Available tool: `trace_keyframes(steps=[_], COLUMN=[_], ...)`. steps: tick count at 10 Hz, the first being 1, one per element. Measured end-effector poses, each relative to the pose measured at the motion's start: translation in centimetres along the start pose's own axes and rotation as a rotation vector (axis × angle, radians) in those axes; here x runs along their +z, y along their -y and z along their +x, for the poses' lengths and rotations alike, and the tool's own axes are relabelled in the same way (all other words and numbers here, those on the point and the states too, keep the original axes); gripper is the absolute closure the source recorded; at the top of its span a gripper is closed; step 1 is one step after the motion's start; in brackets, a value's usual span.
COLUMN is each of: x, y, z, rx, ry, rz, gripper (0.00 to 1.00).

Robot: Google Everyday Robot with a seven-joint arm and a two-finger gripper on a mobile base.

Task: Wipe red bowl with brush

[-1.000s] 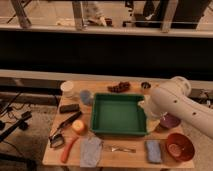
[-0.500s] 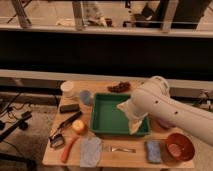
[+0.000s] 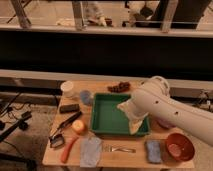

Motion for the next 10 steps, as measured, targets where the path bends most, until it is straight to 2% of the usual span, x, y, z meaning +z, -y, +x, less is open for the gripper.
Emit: trace_keyframes(steps=[1, 3, 7, 9, 10], x=[-0.2, -0.5, -0.2, 0.2, 0.6], y=[0.0, 0.9, 4.8, 7.2, 8.4], z=[-0.4, -2.9, -11.7, -16.2, -18.0], rx=[-0.012, -0.067, -0.205, -0.277, -0.306], ry=[0.005, 0.015, 0.046, 0.086, 0.123], rz=[0.017, 0.046, 0.096, 0.130, 0.143], gripper=[0.20, 0.20, 0.20, 0.20, 0.20])
